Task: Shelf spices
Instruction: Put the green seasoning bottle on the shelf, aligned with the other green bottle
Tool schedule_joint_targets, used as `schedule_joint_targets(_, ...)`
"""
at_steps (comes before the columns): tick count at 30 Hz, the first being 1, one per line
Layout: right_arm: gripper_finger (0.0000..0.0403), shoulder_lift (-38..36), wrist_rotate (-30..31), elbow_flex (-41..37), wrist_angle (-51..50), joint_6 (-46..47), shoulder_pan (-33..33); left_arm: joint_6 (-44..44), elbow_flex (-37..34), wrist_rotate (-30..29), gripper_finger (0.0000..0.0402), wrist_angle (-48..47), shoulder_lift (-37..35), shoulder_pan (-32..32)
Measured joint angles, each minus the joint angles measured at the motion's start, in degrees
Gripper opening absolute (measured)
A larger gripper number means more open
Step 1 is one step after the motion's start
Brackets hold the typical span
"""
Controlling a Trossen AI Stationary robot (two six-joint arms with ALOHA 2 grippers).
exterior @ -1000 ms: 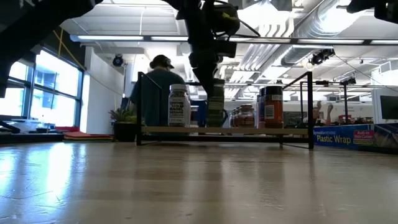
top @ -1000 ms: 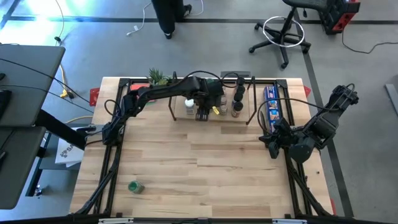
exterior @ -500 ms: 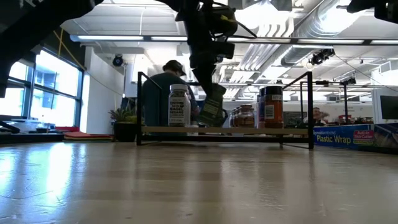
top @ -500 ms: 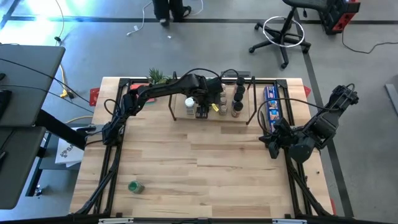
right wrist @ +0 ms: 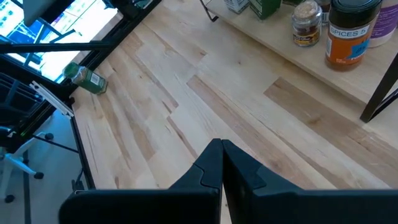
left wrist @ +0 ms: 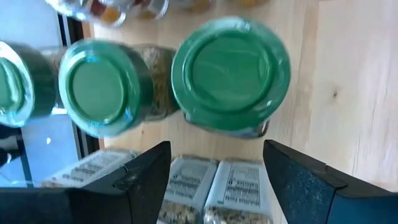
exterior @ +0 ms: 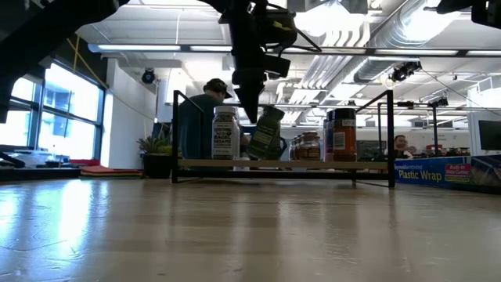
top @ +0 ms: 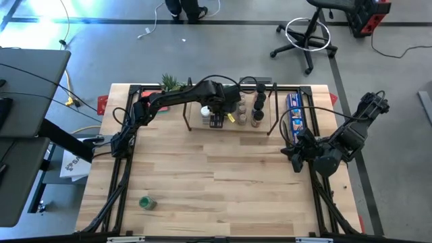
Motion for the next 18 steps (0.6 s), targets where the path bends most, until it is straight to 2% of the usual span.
schedule_joint_targets(7, 0.0000, 0.0, 0.0, 0.0, 0.0, -0.1, 0.0, -3.2, 0.1, -0.8, 0.0253, -2.8, 0.0, 0.0)
schedule_joint_targets(18, 0.0000, 0.0, 0.0, 0.0, -0.1, -0.2, 0.0, -2.7, 5.3, 0.3, 0.0252, -3.3, -0.1, -0.3)
